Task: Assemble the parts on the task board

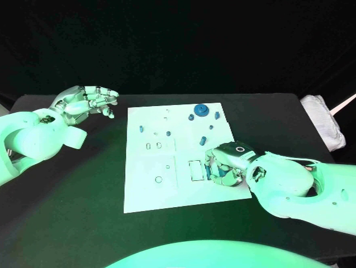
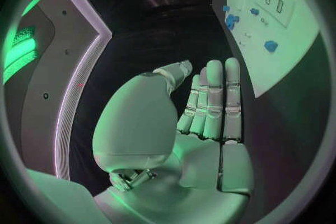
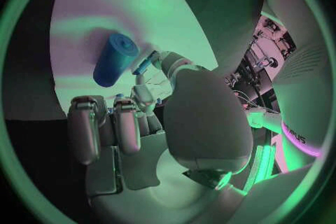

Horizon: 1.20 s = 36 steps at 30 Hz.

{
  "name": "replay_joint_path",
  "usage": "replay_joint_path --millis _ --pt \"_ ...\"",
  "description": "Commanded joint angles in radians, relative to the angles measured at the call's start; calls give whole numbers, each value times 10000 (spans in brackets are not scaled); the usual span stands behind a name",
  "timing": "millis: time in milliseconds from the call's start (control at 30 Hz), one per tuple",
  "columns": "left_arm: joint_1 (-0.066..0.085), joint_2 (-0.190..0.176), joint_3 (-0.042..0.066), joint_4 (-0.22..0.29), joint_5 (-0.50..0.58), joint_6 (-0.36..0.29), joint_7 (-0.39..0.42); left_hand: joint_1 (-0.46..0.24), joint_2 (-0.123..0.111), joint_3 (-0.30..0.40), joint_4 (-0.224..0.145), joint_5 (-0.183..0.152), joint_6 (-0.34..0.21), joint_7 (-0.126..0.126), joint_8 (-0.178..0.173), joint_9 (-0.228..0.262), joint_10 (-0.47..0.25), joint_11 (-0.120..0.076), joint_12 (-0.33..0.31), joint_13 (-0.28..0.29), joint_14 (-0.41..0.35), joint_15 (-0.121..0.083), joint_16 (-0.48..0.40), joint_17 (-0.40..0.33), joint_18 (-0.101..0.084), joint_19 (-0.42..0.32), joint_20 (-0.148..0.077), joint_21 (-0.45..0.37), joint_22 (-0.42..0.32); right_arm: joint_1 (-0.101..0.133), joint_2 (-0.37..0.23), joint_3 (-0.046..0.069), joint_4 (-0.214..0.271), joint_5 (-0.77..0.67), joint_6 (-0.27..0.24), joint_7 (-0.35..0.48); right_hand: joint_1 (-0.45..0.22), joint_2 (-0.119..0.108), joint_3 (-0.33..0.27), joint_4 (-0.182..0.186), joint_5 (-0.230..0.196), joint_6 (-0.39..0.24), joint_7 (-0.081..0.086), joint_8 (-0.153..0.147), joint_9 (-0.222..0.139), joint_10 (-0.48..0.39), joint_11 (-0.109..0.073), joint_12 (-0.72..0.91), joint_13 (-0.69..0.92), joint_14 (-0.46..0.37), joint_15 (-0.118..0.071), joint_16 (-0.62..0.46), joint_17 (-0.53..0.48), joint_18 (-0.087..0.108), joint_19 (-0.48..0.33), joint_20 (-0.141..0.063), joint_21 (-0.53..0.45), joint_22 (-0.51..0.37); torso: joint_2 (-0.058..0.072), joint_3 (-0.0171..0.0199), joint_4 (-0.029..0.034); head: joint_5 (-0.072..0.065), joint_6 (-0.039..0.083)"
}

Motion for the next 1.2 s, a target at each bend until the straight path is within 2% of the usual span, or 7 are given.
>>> replay_joint_path --millis 33,267,667,867,900,1067,1200 --pt "2 11 7 13 -21 146 68 -76 -12 -32 -43 -31 -49 271 33 -8 -55 14 53 -8 -45 39 32 -8 133 34 43 -66 -2 -10 -7 -1 11 -77 -219 -3 54 22 271 -32 -113 120 -4 -22 -22 111 -21 43 39 1002 -69 45 2494 -97 868 -73 70 2462 1 -1 3 1 4" --pt "0 9 7 8 -25 156 53 -76 -12 -32 -43 -31 -49 271 33 -8 -55 14 53 -8 -45 39 32 -8 133 34 43 -66 -2 -10 -39 0 47 -76 -625 19 -393 8 1456 -550 -641 630 -111 -164 -22 502 -136 163 268 1031 -166 103 2571 -135 929 -178 270 2514 -3 -2 0 -9 8" --pt "-4 4 7 -1 -42 174 36 -80 -9 -35 -43 -31 -51 272 37 -15 -58 16 57 -15 -49 40 34 -12 133 31 44 -68 -2 -10 -171 2 182 -75 -957 107 -844 -1 1591 -901 -608 677 -119 -257 10 535 -145 167 281 1034 -178 110 2580 -137 931 -197 275 2515 4 1 3 -12 8" --pt "-6 4 7 -5 -43 171 36 -80 -9 -35 -43 -31 -51 272 37 -15 -58 16 57 -15 -49 40 34 -12 133 31 44 -68 -2 -10 -213 3 194 -43 -353 124 -1416 12 953 -1519 -409 41 72 -620 -52 -14 50 -37 -92 992 -29 11 2457 -73 831 -79 -59 2425 -2 -2 -2 0 -14" --pt "-6 5 7 -6 -44 168 37 -80 -9 -35 -43 -31 -51 272 37 -15 -58 16 57 -15 -49 40 34 -12 133 31 44 -68 -2 -10 -215 3 192 -21 -234 138 -1418 55 530 -1682 -354 -351 178 -741 -119 -249 147 -90 -212 973 65 -25 2414 -46 784 -9 -207 2386 0 -2 -3 -1 -12" --pt "-7 9 7 -8 -44 170 39 -80 -8 -36 -47 -31 -55 273 40 -20 -62 16 61 -21 -52 40 36 -15 133 29 45 -70 -3 -10 -199 2 168 114 161 179 -1162 146 -422 -1583 -292 -725 304 -647 -153 -487 260 -72 -303 948 197 -62 2367 -14 731 130 -362 2347 -2 -1 0 -18 -18" --pt "-7 14 7 -11 -45 181 43 -81 -9 -38 -47 -31 -56 273 41 -23 -63 17 62 -24 -53 41 37 -16 133 27 46 -71 -3 -10 -172 1 123 175 323 180 -1070 174 -578 -1515 -299 -785 316 -618 -160 -508 280 -63 -309 945 202 -64 2363 -9 724 151 -385 2341 0 -3 4 -22 -25"
